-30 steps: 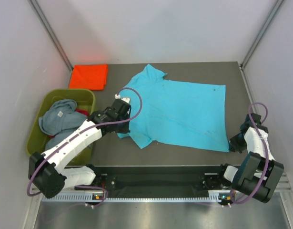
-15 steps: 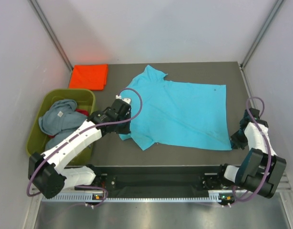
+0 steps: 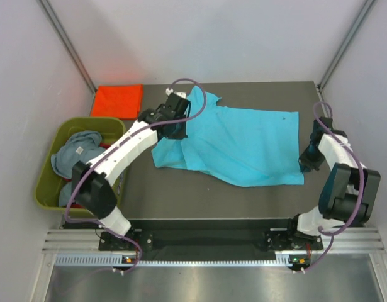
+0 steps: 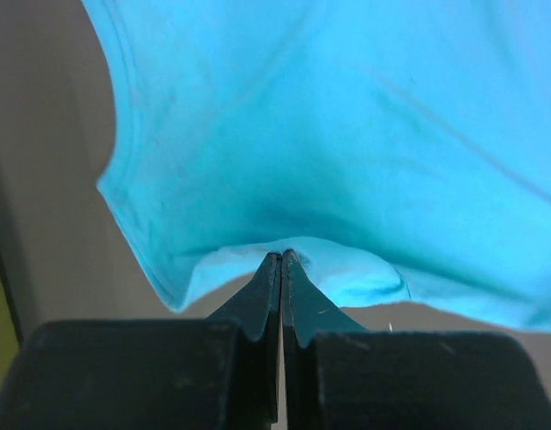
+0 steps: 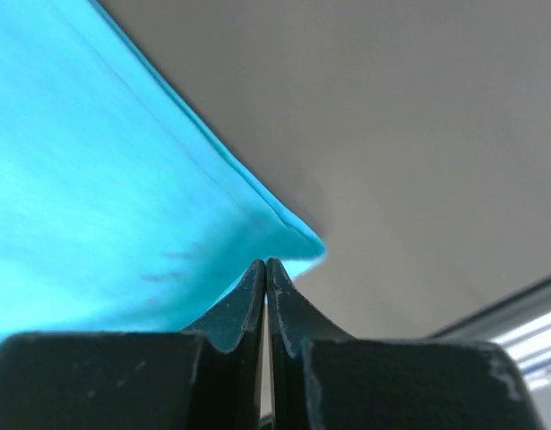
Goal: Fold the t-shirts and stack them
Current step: Fold the tshirt
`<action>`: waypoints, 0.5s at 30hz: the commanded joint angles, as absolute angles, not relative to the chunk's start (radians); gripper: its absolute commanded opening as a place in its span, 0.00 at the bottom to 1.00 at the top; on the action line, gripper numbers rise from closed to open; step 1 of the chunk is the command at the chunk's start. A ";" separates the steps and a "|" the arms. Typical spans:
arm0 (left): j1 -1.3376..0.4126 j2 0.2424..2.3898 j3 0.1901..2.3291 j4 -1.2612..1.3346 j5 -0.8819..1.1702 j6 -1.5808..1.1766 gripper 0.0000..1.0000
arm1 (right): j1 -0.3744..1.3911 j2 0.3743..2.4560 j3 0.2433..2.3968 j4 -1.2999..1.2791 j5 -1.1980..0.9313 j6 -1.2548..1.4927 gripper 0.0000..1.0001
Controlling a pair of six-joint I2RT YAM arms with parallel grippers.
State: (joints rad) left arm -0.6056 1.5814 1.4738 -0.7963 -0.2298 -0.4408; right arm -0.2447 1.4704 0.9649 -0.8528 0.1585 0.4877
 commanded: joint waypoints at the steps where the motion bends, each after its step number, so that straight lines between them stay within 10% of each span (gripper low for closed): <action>1: -0.537 1.672 1.595 -0.828 -0.279 -0.413 0.00 | -0.233 1.544 1.092 -0.830 0.147 0.448 0.00; 15: -0.407 1.884 1.844 -0.819 -0.180 -0.410 0.00 | -0.238 1.799 1.361 -0.874 0.113 0.396 0.00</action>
